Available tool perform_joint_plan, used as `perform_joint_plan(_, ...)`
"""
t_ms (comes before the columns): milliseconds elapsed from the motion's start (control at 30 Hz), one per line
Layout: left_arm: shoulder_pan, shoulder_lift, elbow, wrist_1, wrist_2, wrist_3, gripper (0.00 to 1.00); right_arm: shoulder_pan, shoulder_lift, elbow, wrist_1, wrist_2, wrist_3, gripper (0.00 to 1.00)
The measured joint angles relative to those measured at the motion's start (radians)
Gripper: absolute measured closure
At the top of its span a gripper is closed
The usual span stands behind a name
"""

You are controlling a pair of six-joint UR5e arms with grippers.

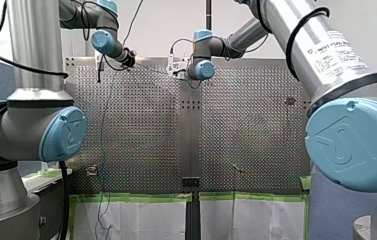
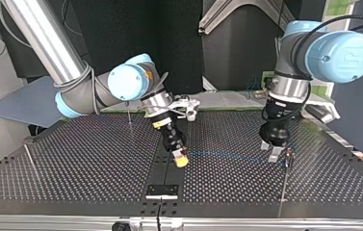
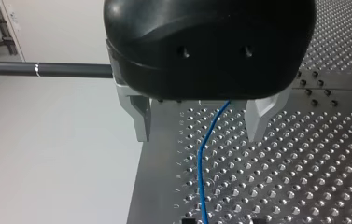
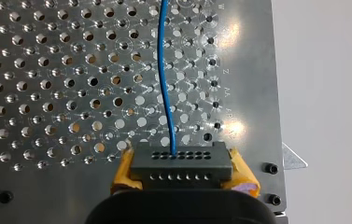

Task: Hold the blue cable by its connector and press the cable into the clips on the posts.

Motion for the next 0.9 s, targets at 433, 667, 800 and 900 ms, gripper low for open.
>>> perform_joint_plan(433,-0.084,-0.096,0.089,0.025,-0.124,0.021,0.0,0.002,-0.001,0.0,0.003,0.0,0.0,1.0)
perform_joint_plan(667,-0.152,-0.165,0.158,0.026,-0.193,0.038,0.0,0.002,-0.001,0.0,0.006,0.0,-0.002,1.0)
perform_joint_plan(800,-0.186,-0.203,0.196,0.025,-0.232,0.04,0.0,-0.002,-0.001,0.0,0.007,0.0,-0.006,1.0)
perform_joint_plan(900,-0.193,-0.234,0.22,0.023,-0.263,0.041,0.0,-0.007,-0.001,0.0,0.007,0.001,-0.008,1.0)
